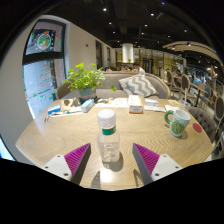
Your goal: Pour water
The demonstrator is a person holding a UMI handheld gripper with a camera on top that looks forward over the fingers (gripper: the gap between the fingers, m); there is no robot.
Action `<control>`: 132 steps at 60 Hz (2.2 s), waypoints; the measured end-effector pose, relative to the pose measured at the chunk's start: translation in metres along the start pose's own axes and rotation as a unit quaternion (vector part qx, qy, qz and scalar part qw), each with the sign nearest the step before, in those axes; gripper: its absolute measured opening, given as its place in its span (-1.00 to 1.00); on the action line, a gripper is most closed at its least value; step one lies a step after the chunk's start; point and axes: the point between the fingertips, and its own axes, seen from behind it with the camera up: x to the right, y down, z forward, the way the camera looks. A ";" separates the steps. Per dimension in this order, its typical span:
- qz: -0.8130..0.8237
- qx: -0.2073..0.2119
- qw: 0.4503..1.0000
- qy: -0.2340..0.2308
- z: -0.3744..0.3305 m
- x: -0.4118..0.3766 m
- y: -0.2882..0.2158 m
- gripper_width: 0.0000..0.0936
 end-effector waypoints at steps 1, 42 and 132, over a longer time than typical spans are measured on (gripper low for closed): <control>0.002 0.002 1.000 0.001 0.007 -0.001 0.000 0.84; 0.008 0.045 0.999 0.017 0.077 -0.011 -0.013 -0.13; 0.436 0.098 0.876 -0.179 0.036 0.257 -0.236 -0.13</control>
